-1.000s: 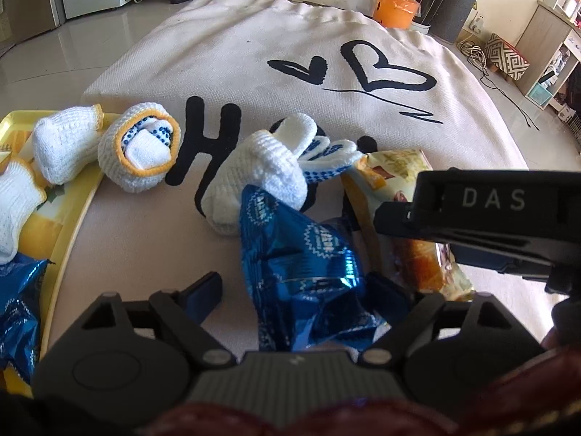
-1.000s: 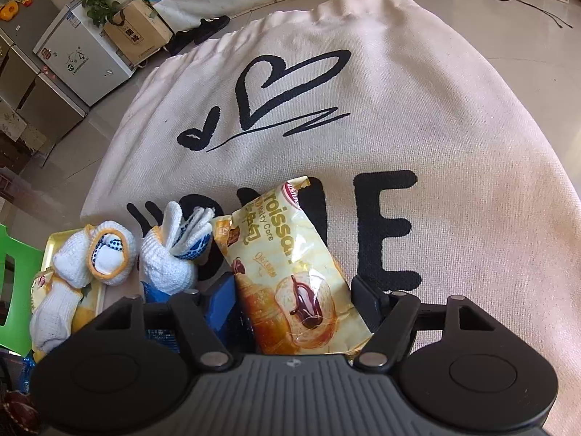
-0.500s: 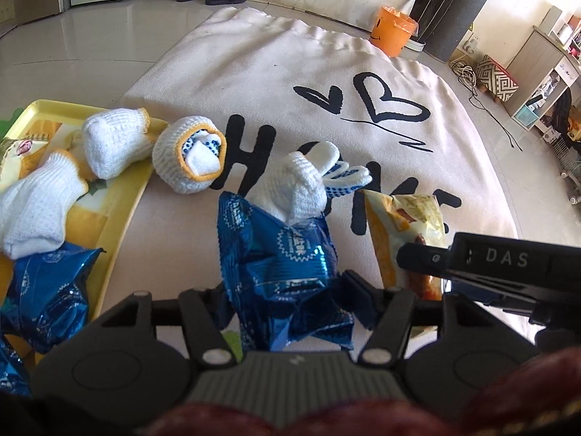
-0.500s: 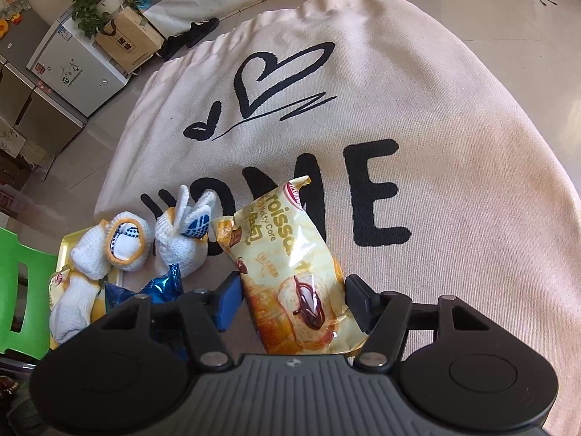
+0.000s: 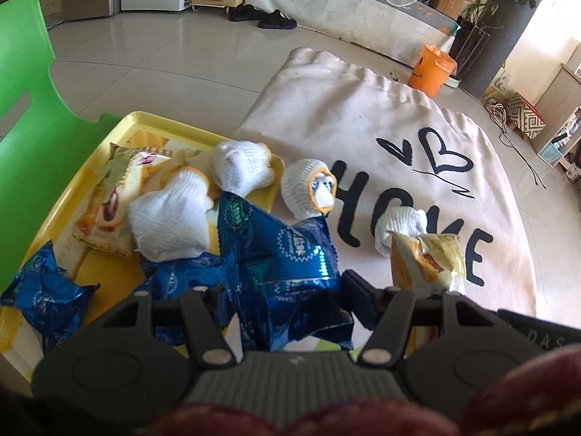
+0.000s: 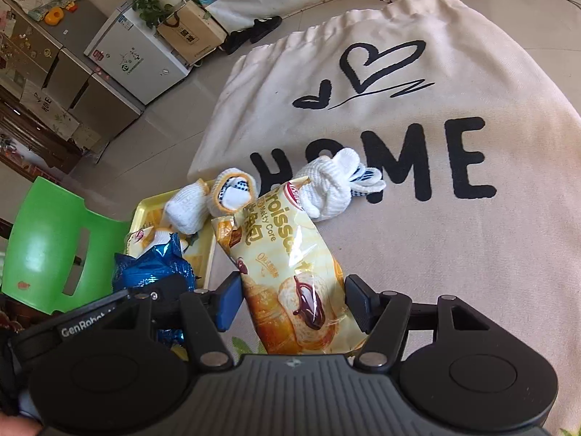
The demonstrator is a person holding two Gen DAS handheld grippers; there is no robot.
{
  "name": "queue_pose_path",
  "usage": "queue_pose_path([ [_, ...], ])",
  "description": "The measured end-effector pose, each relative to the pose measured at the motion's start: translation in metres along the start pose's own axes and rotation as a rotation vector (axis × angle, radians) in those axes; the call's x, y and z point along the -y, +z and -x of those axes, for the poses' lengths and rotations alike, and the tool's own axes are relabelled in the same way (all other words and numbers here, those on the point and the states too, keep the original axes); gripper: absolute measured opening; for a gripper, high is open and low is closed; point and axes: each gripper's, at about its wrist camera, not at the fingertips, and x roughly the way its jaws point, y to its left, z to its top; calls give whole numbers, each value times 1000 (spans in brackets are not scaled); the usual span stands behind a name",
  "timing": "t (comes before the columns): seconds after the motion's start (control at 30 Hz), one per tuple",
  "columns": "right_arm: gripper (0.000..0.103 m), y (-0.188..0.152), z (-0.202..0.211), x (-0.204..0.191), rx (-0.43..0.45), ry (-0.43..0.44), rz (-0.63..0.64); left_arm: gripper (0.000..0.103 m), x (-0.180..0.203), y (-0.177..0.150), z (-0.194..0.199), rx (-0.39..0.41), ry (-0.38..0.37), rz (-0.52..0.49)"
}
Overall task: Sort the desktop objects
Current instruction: 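Carry the blue snack and croissant packet over the yellow tray and open both grippers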
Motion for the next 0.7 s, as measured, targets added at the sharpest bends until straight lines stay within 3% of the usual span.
queue_pose_path([
  [0.3, 62, -21, -7, -27, -25, 49, 38, 60, -34, 6, 17, 26, 24, 88],
  [0.7, 62, -18, -43, -92, 1, 199, 117, 60, -102, 22, 31, 88, 202, 232],
])
